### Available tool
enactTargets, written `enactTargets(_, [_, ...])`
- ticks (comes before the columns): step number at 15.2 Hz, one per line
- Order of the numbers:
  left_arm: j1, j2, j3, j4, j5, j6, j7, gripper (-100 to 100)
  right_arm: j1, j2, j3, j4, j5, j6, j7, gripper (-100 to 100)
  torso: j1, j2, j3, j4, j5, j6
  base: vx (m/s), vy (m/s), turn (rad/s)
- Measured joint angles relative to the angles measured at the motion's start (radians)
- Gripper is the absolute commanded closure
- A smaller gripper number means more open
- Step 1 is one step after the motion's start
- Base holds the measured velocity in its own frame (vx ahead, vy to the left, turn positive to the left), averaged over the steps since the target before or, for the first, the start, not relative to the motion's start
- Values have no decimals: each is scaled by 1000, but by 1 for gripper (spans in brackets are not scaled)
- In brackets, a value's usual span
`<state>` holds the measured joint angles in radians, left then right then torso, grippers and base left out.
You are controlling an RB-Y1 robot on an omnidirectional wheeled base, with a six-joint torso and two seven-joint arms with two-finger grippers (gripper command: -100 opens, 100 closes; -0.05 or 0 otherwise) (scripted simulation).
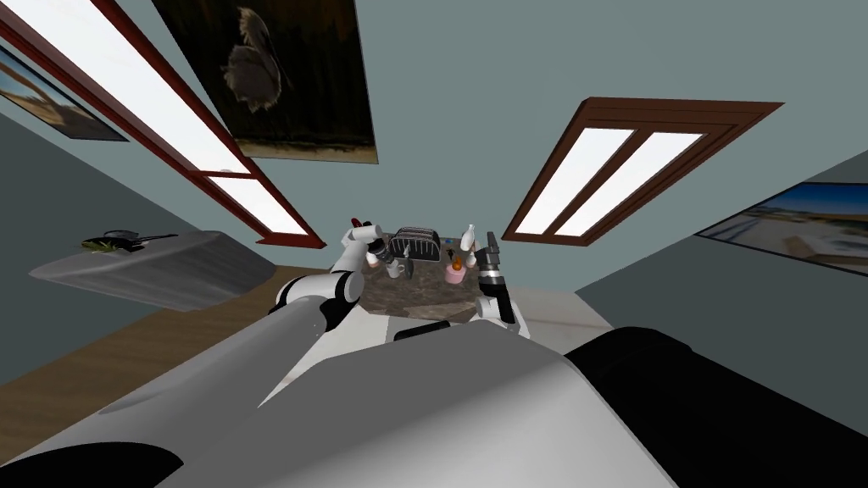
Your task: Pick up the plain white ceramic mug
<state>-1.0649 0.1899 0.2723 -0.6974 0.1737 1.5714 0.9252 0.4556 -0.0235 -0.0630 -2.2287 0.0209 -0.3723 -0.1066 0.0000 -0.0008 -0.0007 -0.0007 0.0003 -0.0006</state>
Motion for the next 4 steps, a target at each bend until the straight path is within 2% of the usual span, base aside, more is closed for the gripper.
enactTargets(2, [3, -1, 0, -9, 0, 5, 1, 100, 0, 0, 0, 0, 0, 0, 0, 0, 1, 0, 0, 0, 0, 0, -6, 13, -13])
enactTargets(4, [5, -2, -1, -45, 0, 38, 9, 100, 0, 0, 0, 0, 0, 0, 0, 0, 2, 1, 1, 1, 0, -1, -9, 26, -14])
